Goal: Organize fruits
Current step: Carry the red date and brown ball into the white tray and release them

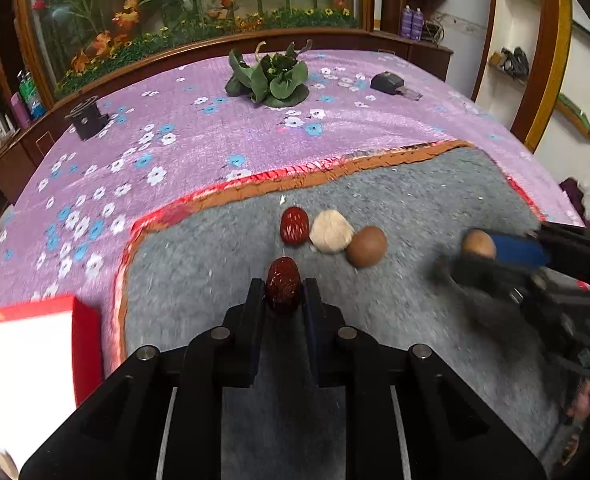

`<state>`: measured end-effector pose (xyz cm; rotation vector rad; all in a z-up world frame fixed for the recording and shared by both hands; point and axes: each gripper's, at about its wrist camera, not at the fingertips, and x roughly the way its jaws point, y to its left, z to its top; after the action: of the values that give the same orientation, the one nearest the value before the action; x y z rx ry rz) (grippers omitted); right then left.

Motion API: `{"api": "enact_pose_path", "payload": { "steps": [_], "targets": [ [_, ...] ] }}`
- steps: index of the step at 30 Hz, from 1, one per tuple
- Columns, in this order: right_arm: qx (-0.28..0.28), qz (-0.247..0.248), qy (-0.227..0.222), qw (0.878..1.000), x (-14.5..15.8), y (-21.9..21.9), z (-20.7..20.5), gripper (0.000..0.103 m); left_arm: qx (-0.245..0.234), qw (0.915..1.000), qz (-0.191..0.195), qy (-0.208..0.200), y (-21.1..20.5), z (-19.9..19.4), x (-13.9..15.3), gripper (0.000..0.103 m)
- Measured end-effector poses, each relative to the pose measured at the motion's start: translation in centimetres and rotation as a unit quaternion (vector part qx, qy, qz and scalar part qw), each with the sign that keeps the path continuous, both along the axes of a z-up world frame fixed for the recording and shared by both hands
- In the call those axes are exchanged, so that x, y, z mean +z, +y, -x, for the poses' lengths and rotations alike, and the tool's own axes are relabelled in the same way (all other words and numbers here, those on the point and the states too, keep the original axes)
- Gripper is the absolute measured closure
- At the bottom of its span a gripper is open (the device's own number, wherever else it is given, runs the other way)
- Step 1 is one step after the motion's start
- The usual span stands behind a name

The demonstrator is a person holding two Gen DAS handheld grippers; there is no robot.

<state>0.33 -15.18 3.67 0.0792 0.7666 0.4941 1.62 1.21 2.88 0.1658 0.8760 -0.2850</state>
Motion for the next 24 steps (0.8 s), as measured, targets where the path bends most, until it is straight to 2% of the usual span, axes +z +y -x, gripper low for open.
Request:
{"api": "enact_pose_path", "payload": {
  "steps": [5, 10, 17, 24],
  "targets": [
    [-0.004, -0.019, 0.01, 1.0, -0.2, -0.1, -0.6, 0.08, 0.019, 0.9993, 0.029, -0.012, 2.2, 3.8, 1.5, 0.087],
    [0.02, -0.039, 0.034, 0.998, 0.2, 2.5, -0.2, 0.08, 0.04, 0.9978, 0.046, -0.024, 4.9, 7.5, 2.5, 0.087],
    [0.121, -0.058, 0.036, 0.99, 2.1, 12.4, 2.3, 0.08, 0.106, 0.9921, 0.043, -0.053, 11.7, 10.6, 3.9, 0.087],
    [0.167, -0.063, 0.038, 0.983, 2.0, 20.7, 3.6, 0.08, 0.183, 0.98, 0.036, -0.069, 18.7, 12.1, 3.7, 0.087]
  ]
}}
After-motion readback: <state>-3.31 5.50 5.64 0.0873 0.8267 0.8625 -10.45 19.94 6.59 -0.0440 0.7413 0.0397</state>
